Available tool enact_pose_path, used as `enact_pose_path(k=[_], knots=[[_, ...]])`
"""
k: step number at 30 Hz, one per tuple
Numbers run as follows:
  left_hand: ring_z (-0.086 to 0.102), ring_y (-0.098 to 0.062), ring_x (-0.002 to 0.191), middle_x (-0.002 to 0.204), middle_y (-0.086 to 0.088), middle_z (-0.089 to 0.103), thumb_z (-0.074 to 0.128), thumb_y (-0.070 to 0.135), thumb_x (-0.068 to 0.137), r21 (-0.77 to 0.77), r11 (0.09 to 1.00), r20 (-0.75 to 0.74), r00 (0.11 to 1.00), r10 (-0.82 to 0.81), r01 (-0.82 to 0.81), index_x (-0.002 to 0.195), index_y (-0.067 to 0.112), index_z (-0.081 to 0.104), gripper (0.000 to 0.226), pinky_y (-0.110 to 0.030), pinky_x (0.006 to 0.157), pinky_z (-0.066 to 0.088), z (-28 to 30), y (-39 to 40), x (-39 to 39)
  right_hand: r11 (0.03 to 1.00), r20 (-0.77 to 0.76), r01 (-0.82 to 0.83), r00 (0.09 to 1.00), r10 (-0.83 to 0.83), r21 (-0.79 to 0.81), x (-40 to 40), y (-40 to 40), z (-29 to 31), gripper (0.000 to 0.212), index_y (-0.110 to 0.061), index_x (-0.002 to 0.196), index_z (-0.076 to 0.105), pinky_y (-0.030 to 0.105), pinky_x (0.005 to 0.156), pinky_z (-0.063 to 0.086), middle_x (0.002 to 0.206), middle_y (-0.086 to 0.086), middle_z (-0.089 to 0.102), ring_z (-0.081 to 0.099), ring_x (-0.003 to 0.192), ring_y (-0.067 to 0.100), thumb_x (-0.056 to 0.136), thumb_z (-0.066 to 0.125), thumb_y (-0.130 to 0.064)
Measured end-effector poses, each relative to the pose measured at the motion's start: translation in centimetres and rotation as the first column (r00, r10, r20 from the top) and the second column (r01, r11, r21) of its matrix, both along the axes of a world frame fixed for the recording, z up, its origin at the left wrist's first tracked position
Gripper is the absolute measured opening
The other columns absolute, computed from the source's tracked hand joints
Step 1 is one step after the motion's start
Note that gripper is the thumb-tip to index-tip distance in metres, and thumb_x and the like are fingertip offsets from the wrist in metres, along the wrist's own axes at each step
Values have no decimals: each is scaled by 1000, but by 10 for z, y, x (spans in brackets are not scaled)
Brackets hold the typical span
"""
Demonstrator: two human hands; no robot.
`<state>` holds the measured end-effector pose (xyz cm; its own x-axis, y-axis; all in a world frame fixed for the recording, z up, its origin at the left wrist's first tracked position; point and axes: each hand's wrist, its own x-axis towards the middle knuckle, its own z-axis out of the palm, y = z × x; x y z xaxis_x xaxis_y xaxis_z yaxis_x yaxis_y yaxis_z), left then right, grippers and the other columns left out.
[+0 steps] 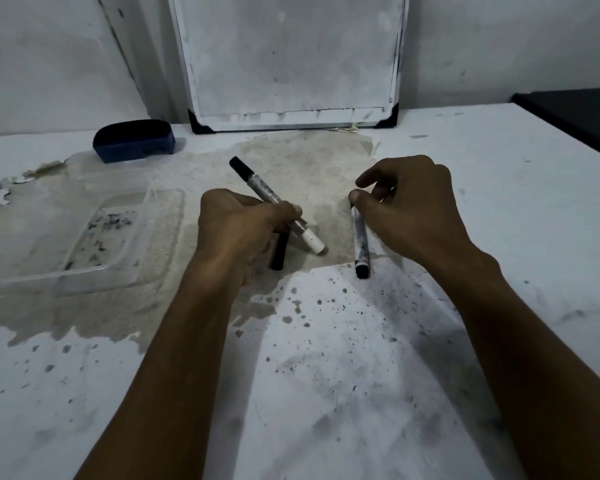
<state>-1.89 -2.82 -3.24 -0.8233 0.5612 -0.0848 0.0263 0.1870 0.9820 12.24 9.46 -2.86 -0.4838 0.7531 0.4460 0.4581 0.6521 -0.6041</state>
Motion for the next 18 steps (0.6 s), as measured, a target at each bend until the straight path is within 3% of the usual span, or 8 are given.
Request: enact_pose_path(k=[2,4,7,10,13,16,18], knots=[[39,-1,24,65,-12,76,87,16,72,14,1000,-30,1000,8,-8,73,3,79,15,-13,31,29,2,-1,0,1000,-1,-2,1000,2,-6,0,0,-1,22,-20,96,74,25,75,51,76,0,69,64,74,13,79,72,-35],[40,1,27,56,-3,74,84,17,76,122,992,-64,997,41,-33,74,9,80,9,-14,32,31,6,-2,0,1000,-2,-3,1000,3,-12,0,1,-1,22,-21,96,74,23,71,48,75,-1,69,63,72,11,79,72,-35],[43,1,33,65,-2,78,80,18,80,278,960,-131,989,67,-28,74,18,80,6,-16,36,36,9,-3,0,1000,-4,-7,1000,7,-23,0,1,-1,21,-21,95,74,22,68,46,74,-2,68,62,70,9,79,72,-35],[53,1,39,63,4,76,82,18,77,133,991,-224,975,5,25,66,21,78,11,-15,42,39,3,3,7,1000,7,-12,1000,12,-17,1,1,-2,21,-21,95,74,21,66,45,74,-2,68,61,69,9,79,71,-35],[59,2,47,75,5,80,80,21,80,199,980,-255,965,57,-5,72,25,79,9,-17,51,44,-1,7,11,1000,6,-17,1000,17,-18,1,2,-1,21,-22,95,74,23,68,47,74,-2,68,63,75,12,79,71,-36],[57,1,45,74,2,80,80,21,79,133,991,-255,966,38,-5,73,23,80,6,-18,50,43,-2,6,13,1000,10,-16,1000,17,-27,2,3,-2,19,-23,94,73,30,76,51,74,-3,67,63,85,19,79,70,-36],[54,0,41,70,2,80,78,20,82,203,979,-205,977,65,-22,73,21,79,9,-17,45,41,-1,3,10,1000,0,-20,1000,20,-24,2,2,-2,20,-23,94,73,27,74,50,74,-3,67,63,81,17,79,71,-36]])
